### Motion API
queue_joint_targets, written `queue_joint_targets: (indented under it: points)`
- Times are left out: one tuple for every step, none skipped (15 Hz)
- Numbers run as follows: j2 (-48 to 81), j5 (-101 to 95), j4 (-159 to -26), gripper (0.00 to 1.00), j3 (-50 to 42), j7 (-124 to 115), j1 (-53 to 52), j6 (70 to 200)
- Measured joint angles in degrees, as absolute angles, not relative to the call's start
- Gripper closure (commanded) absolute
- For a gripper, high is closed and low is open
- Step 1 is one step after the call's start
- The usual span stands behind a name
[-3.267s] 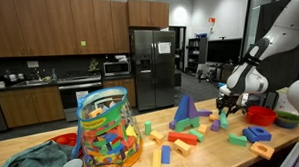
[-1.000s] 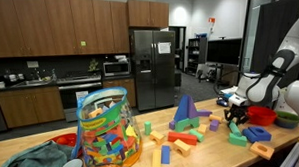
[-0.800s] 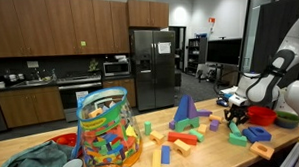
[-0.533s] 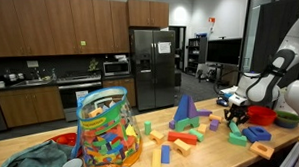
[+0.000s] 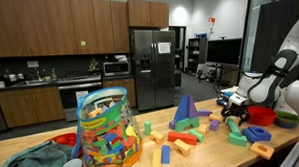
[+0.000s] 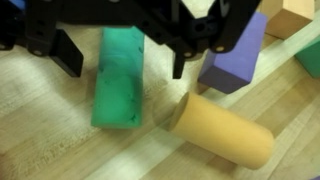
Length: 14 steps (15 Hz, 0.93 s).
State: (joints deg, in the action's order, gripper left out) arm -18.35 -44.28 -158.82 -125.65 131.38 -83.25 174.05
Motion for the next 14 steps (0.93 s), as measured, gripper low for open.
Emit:
queue_joint_targets:
  points:
    - [-18.35, -45.4, -158.82, 0.0, -125.41, 131.28, -82.73, 174.43]
    - [-18.36, -46.73, -158.81, 0.0, -125.09, 131.19, -82.04, 174.63]
    - [-18.36, -48.19, -158.81, 0.0, -124.53, 131.04, -81.14, 174.66]
    - [-18.39, -49.73, -158.83, 0.0, -123.84, 130.89, -80.08, 174.66]
    - [-18.46, -51.4, -158.85, 0.0, -123.11, 130.66, -78.91, 174.58]
    - [-18.57, -53.39, -158.9, 0.0, -122.47, 130.1, -77.76, 174.53]
    - [-18.67, -55.42, -158.95, 0.0, -122.0, 129.4, -76.72, 174.53]
    - [-18.8, -57.67, -158.97, 0.0, -121.55, 128.49, -75.64, 174.52]
    - [-19.0, -60.09, -158.97, 0.0, -121.13, 127.37, -74.53, 174.52]
    - [-19.23, -62.69, -158.97, 0.0, -120.84, 126.08, -73.52, 174.54]
    - [-19.41, -65.41, -158.98, 0.0, -120.53, 124.61, -72.48, 174.55]
    - [-19.58, -68.28, -158.98, 0.0, -120.23, 123.01, -71.39, 174.58]
    - [-19.81, -71.26, -158.97, 0.0, -120.05, 121.27, -70.43, 174.62]
    - [-20.07, -74.11, -158.98, 0.0, -119.93, 119.53, -69.6, 174.66]
